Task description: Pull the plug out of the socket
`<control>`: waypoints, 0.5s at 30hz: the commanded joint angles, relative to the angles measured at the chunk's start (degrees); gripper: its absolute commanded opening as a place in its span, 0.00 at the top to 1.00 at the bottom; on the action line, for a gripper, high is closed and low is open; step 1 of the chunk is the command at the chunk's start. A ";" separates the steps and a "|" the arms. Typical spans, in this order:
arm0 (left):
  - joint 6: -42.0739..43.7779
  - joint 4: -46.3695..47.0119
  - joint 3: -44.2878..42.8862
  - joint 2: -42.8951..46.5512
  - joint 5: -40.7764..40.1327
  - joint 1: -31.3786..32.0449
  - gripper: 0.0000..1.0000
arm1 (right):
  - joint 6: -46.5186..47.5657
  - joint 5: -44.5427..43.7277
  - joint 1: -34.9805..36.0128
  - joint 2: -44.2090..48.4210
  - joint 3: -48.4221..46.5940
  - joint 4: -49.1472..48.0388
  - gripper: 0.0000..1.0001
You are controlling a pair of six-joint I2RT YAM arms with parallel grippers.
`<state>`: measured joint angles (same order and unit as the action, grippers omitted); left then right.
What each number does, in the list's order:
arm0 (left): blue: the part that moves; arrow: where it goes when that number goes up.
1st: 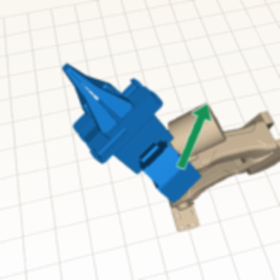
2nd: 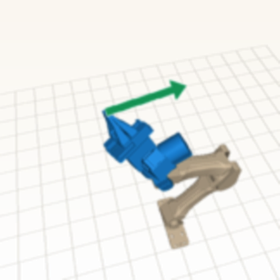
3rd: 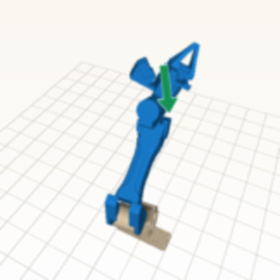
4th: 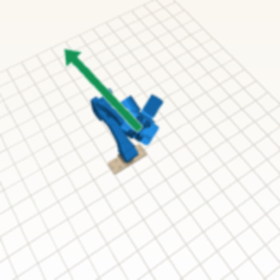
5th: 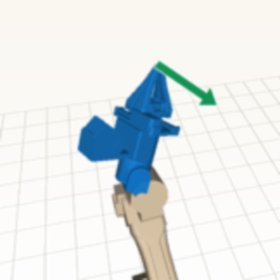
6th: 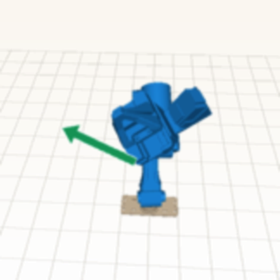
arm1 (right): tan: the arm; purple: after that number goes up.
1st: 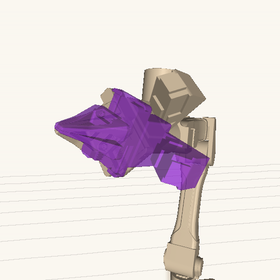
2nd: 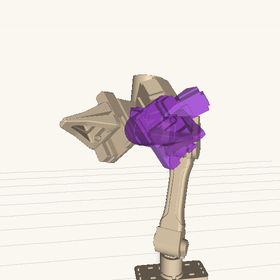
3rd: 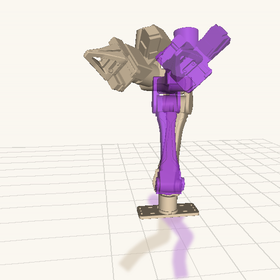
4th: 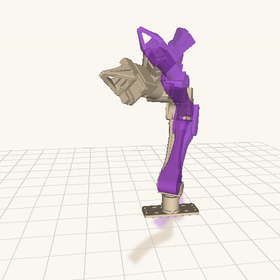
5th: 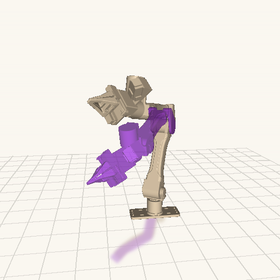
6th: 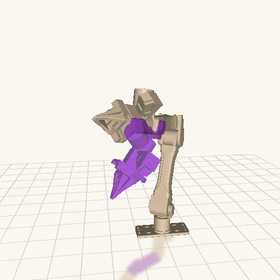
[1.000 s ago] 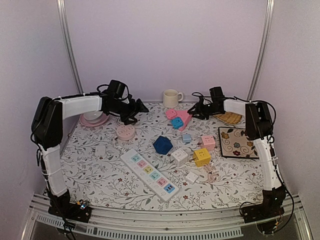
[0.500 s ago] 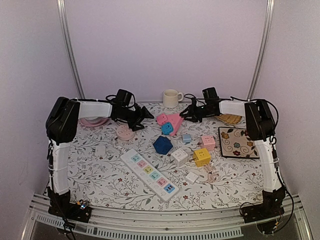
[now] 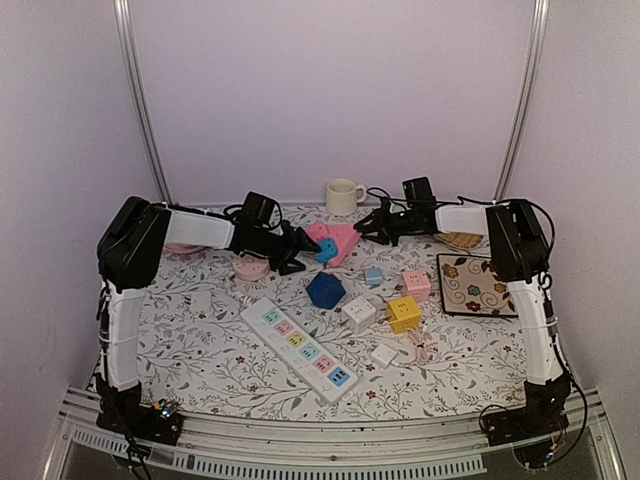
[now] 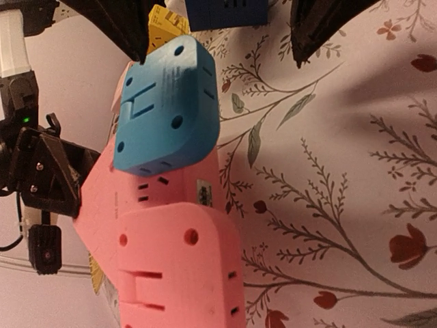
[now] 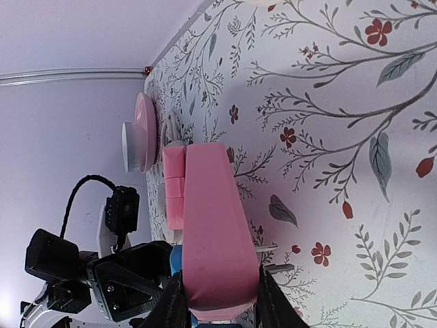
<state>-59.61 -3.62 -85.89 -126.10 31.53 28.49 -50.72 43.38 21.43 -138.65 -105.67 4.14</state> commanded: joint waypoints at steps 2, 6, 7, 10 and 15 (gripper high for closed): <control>-2.26 5.22 0.92 0.06 2.22 0.43 0.31 | -3.84 3.68 0.62 0.89 -0.42 -5.72 0.95; -4.17 8.58 0.52 -0.98 3.45 0.43 0.35 | -3.95 4.00 0.91 0.90 -0.20 -5.72 0.95; -4.49 9.01 0.34 -1.29 3.65 0.43 0.37 | -3.83 4.00 0.90 0.92 -0.09 -5.67 0.95; -5.24 9.77 -0.51 -2.29 4.25 0.40 0.41 | -3.61 3.83 0.92 1.39 0.47 -5.76 0.95; -7.08 11.99 -0.77 -3.00 5.18 0.43 0.46 | -3.64 4.58 0.93 1.79 1.52 -6.63 0.95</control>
<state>-64.97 5.06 -85.52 -127.59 35.22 28.73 -53.63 45.34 22.06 -138.65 -105.12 1.21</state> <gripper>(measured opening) 0.554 0.290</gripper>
